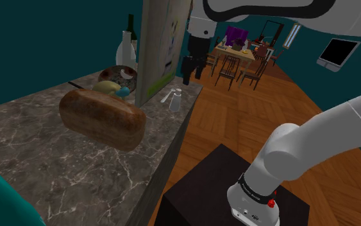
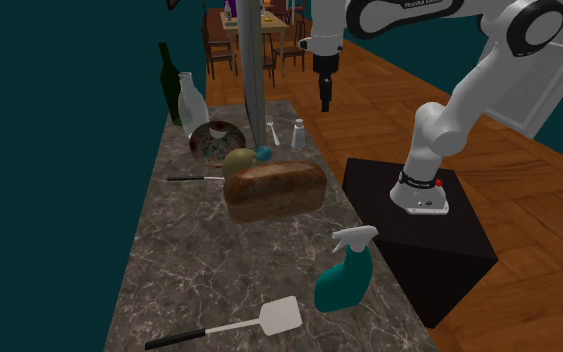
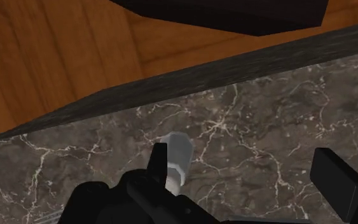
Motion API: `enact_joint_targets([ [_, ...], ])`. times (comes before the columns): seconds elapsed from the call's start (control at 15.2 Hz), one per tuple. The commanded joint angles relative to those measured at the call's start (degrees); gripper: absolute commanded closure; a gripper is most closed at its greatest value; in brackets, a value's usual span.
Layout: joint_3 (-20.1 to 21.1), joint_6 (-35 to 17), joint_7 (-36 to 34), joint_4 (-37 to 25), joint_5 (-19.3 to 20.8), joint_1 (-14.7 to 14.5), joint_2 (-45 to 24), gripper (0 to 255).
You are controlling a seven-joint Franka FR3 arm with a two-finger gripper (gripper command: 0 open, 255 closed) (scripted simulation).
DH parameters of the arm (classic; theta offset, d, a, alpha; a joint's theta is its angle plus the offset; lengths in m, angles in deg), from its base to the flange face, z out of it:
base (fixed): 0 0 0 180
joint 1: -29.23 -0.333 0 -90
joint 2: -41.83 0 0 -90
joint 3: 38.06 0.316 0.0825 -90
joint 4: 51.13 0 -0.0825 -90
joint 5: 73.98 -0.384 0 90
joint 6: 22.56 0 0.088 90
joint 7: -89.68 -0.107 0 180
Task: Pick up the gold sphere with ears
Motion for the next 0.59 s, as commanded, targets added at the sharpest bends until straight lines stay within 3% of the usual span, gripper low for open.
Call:
enact_joint_targets([
  [0.0, 1.4, -1.3, -1.5, -1.9, -0.5, -0.7, -3.2, 0],
  [0.53, 6.7, -4.3, -7.4, -13.6, 0.0, -3.1, -18.2, 0],
])
